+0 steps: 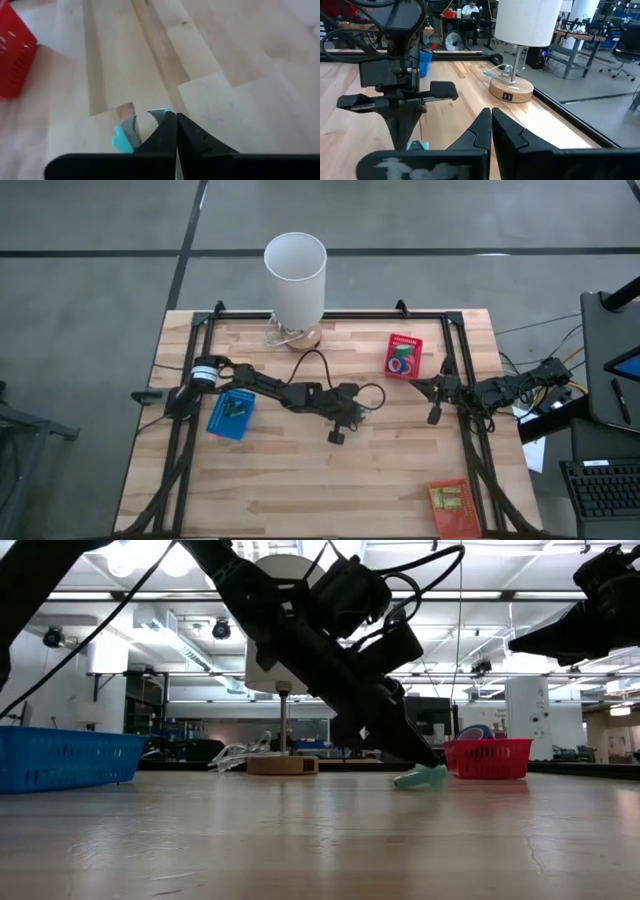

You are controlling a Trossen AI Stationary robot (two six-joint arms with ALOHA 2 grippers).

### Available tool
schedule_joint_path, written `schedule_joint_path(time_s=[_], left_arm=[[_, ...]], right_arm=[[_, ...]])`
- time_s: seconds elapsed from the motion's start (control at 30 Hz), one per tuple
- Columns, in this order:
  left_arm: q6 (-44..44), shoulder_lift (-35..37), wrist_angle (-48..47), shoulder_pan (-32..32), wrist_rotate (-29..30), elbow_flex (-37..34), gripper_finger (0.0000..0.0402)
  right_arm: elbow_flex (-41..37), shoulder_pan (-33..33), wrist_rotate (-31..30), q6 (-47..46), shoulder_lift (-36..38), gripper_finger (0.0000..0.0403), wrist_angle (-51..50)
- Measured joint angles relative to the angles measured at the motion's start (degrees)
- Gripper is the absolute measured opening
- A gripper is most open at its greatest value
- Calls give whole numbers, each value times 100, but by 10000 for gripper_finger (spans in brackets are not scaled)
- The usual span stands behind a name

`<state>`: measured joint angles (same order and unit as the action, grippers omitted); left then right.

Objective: Pick and place Stapler, Stapler remover, tape
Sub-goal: Put the light blue staple remover into the blue bin

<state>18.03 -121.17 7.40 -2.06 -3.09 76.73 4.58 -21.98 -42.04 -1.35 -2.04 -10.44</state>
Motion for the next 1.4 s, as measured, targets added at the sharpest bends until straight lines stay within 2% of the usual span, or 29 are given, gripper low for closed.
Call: schedule_joint_path(time_s=[0.6,0.97,1.1,1.23,1.4], left_arm=[[-156,372,-696,-83,-38,-24,1],[-330,593,-750,-140,355,-20,10],[-855,593,-984,-158,866,-20,15],[-874,589,-1099,-250,1086,-24,47],[-879,586,-1083,-456,1095,-24,123]], right_arm=[[2,1,2,2,-5,9,7],[2,0,2,-6,-20,9,2],[2,2,2,-1,-20,9,2],[2,1,2,0,-20,9,0],[2,2,2,0,-20,9,0]])
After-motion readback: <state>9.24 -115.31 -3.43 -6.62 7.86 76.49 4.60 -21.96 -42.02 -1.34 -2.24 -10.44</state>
